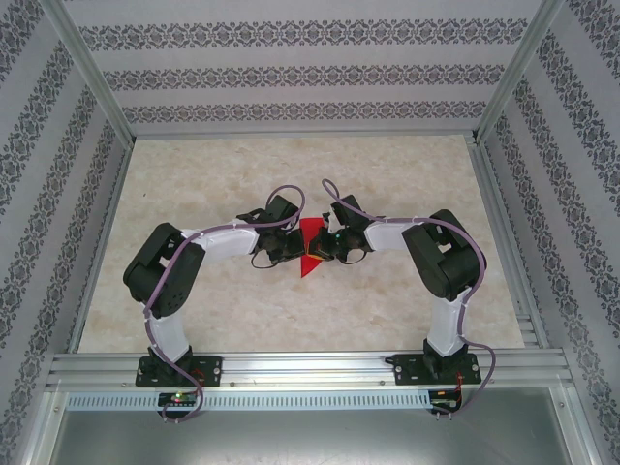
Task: Fold a paper plane with a square sheet of paper (pick it up from the middle)
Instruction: Third fold the triangle at the center of the table.
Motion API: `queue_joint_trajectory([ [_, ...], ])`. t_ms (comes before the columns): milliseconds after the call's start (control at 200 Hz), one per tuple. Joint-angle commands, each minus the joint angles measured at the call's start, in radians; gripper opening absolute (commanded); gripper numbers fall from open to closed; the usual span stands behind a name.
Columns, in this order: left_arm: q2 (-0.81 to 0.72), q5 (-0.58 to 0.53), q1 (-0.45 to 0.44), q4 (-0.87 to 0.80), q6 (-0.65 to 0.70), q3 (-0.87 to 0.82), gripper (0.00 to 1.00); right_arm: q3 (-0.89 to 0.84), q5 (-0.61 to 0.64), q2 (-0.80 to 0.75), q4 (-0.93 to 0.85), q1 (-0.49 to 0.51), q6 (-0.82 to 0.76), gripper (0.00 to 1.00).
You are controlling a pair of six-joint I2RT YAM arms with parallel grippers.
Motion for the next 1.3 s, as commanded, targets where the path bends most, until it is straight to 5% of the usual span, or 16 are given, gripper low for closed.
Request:
queue_joint_trajectory([
  [0,0.029,0.02,-0.014,0.037,0.0,0.04,0.0,-0.013,0.036,0.029,-0.032,-0.008,-0.017,0.0],
  [1294,0.096,-0.063,-0.025,-0.057,0.003,0.026,0.0,-0.089,-0.016,-0.122,-0.013,-0.081,-0.015,0.0],
])
